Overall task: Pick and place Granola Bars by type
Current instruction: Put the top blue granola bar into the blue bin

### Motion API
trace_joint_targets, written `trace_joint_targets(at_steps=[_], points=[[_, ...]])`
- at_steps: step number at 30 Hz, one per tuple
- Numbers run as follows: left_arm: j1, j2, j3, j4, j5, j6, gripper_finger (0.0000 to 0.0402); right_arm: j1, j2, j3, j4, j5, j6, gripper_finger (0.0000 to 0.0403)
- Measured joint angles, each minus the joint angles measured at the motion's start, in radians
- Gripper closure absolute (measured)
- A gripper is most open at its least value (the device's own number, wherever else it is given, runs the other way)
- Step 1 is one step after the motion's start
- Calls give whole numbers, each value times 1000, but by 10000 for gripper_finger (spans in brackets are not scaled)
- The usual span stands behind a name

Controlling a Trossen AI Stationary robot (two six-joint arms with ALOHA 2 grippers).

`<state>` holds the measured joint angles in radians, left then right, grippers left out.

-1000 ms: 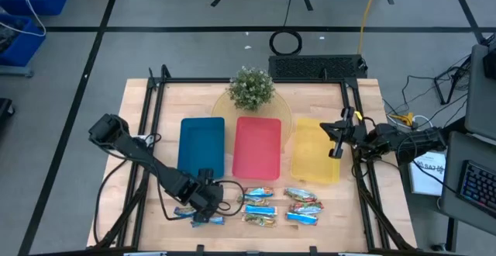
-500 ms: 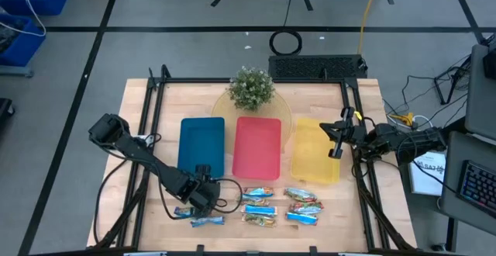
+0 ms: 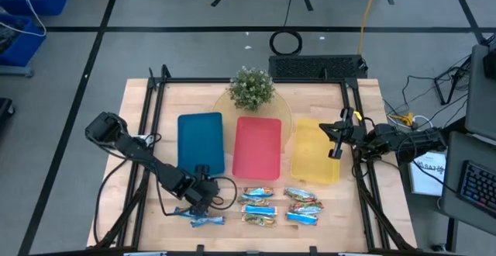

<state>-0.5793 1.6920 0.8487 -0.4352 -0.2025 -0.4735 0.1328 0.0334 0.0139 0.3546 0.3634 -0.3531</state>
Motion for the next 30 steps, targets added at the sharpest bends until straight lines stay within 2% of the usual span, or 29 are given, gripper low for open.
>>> trace_joint_targets(at_steps=[9, 21, 30], points=[[2, 2, -4, 44, 15, -33, 183, 0, 0, 0, 0, 0, 1, 403], [1, -5, -4, 42, -19, 38, 183, 0, 0, 0, 0, 0, 0, 403], [2, -3, 99, -89, -84, 136, 183, 0, 0, 0, -1, 0, 16, 403]])
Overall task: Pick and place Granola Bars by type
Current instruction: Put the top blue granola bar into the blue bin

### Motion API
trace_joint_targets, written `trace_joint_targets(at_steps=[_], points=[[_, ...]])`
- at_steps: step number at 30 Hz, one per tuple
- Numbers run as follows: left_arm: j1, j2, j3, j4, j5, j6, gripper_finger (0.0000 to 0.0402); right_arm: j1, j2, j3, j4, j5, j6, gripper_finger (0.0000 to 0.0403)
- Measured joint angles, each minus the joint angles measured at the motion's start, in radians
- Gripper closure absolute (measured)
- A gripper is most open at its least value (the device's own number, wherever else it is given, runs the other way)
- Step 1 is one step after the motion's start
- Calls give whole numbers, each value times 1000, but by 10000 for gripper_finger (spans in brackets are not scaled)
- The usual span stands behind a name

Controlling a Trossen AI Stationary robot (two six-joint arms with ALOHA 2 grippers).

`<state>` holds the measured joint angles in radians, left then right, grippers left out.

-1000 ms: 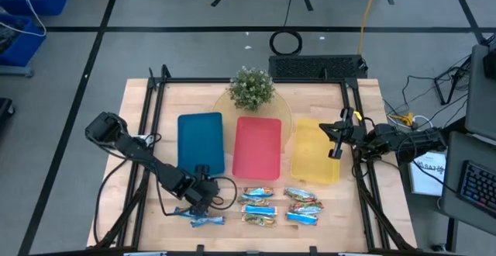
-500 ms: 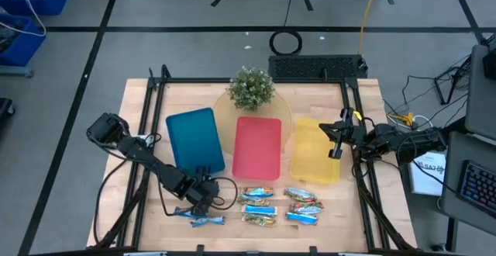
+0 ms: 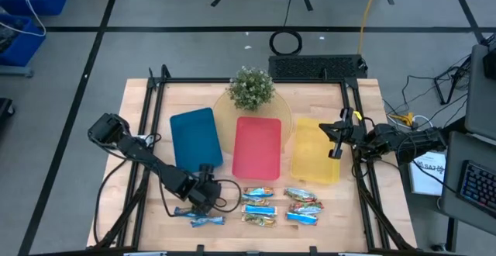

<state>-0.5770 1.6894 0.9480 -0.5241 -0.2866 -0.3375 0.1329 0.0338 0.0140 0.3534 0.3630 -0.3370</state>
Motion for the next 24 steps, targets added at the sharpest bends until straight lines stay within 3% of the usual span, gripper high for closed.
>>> trace_joint_targets(at_steps=[4, 24], points=[[0, 0, 43, -79, -4, 1, 183, 0, 0, 0, 0, 0, 0, 403], [-98, 7, 43, -129, -141, -90, 183, 0, 0, 0, 8, 0, -5, 403]])
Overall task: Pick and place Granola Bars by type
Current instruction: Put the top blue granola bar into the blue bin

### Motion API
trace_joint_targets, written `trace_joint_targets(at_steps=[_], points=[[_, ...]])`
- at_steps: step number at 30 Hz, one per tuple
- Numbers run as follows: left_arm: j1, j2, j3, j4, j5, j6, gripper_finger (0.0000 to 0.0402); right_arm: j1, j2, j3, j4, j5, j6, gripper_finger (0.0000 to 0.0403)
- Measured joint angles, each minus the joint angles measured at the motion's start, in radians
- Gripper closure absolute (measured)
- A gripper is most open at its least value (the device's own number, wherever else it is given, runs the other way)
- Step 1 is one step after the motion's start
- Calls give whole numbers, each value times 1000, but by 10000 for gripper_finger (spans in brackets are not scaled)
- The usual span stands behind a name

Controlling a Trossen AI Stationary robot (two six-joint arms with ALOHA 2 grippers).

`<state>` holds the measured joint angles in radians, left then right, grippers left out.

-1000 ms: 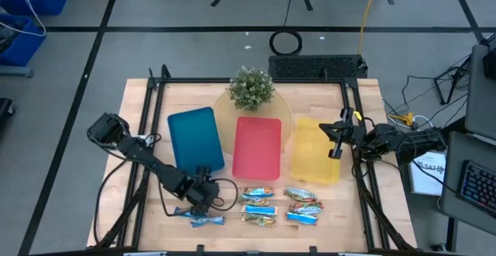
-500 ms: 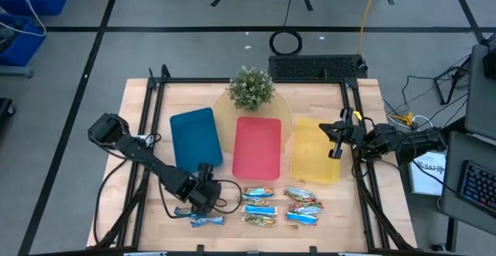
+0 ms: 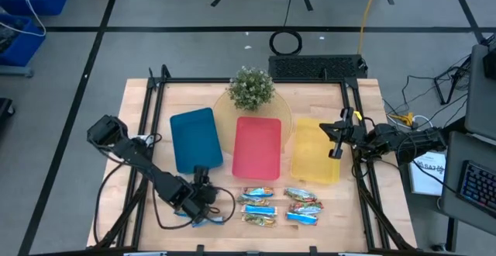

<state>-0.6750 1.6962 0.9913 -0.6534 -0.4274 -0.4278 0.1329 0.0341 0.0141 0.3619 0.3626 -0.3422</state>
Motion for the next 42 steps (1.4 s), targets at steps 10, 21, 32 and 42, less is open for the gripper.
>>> trace_joint_targets(at_steps=[10, 21, 32, 42], points=[[-24, 0, 0, -2, -19, 12, 183, 0, 0, 0, 0, 1, -17, 403], [-7, 0, 0, 0, -19, 34, 183, 0, 0, 0, 1, 1, -13, 403], [-6, -1, 0, 1, -18, 54, 183, 0, 0, 0, 1, 1, -11, 403], [-6, -1, 0, 5, -18, 64, 183, 0, 0, 0, 1, 1, -11, 403]])
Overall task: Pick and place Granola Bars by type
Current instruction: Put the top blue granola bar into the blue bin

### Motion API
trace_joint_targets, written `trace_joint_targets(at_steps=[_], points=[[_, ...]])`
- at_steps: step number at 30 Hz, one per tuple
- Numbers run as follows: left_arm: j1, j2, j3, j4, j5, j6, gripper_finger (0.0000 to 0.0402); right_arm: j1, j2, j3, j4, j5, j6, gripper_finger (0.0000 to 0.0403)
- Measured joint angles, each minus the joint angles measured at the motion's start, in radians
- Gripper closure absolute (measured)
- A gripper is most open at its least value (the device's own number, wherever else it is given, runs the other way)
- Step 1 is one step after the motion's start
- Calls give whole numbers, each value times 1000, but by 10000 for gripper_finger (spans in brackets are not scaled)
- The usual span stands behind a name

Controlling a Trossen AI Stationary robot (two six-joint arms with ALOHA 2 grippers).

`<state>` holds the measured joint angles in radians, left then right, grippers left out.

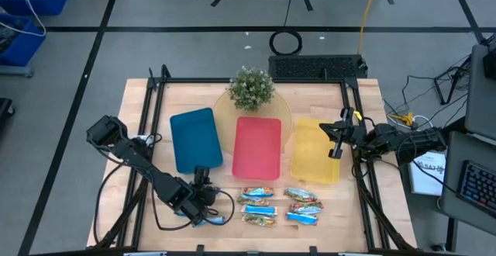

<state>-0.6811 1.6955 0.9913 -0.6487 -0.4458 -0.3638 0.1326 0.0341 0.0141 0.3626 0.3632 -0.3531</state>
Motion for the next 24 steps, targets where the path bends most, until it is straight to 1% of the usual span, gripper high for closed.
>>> trace_joint_targets(at_steps=[7, 10, 13, 18, 24], points=[[0, 0, 0, 54, 1, 68, 183, 0, 0, 0, 0, -1, 0, 403], [0, 0, 0, 71, 8, 74, 183, 0, 0, 0, 0, -1, 0, 403], [0, 0, 0, 62, 49, 50, 183, 0, 0, 0, -1, -2, 11, 403], [0, 0, 0, 8, 80, -2, 183, 0, 0, 0, -1, -2, 20, 403], [0, 0, 0, -23, 90, -29, 183, 0, 0, 0, -1, -2, 20, 403]])
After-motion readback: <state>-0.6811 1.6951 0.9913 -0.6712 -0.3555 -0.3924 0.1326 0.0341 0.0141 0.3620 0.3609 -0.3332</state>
